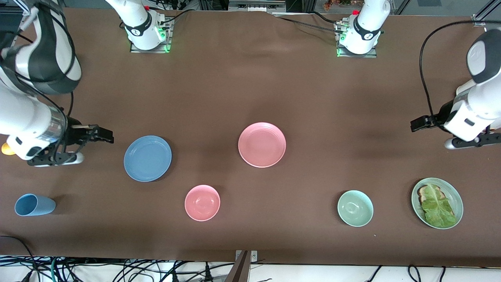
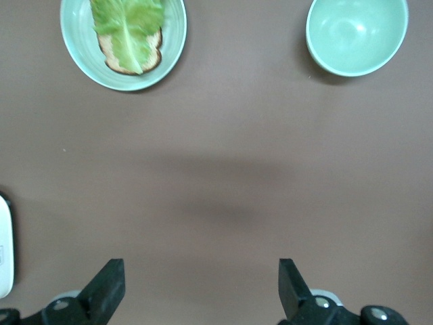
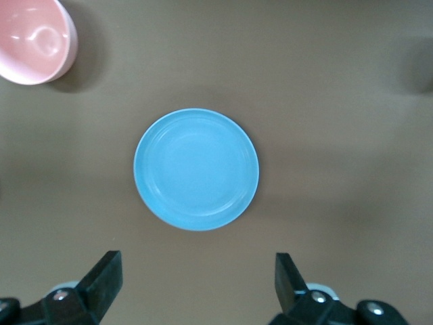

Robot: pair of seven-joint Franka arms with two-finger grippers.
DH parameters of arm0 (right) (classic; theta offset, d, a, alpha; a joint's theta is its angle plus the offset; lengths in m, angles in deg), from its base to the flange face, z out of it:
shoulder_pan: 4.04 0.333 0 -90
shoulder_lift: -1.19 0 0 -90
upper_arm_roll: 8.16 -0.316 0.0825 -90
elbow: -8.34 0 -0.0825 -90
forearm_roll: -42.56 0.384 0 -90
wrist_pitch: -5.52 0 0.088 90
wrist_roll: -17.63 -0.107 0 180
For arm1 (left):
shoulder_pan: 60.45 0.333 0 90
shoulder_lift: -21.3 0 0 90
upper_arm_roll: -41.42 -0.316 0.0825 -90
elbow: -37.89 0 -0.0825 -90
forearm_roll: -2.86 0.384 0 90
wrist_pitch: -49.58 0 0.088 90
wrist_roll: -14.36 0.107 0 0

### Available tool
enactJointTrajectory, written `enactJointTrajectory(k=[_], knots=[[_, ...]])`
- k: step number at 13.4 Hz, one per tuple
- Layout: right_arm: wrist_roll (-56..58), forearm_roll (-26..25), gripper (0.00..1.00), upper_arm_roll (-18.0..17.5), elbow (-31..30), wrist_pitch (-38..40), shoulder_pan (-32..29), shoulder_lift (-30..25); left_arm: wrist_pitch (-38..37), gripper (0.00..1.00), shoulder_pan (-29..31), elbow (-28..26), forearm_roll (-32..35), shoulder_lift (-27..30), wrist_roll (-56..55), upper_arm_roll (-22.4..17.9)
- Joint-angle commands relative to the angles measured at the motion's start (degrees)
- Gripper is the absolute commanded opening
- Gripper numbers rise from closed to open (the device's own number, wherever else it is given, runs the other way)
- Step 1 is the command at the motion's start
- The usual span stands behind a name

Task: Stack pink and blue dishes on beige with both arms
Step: 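Move the right gripper to the blue plate's rim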

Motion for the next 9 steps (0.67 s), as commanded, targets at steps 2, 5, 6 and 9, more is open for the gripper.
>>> enactJointTrajectory(k=[2, 5, 6, 9], knots=[[0.71, -1.85, 1.0, 0.03, -4.07, -7.96, -0.88, 3.85, -2.05, 1.0, -4.83, 0.2, -7.12, 4.99, 1.39, -7.15], [0.89, -3.6, 1.0, 0.56, -9.69, -16.65, -1.23, 4.54, -7.16, 1.0, -6.85, 7.12, -6.87, 5.17, 1.57, -7.59], [1.32, -3.6, 1.0, 1.0, -11.63, -19.55, -1.41, 4.81, -7.16, 1.0, -6.85, 8.79, -7.22, 5.09, 1.48, -7.59], [5.09, -3.6, 1.0, 2.67, -14.46, -29.49, -1.59, 9.45, -7.86, 1.0, -6.94, 9.34, -6.43, 5.43, 1.31, -6.89]])
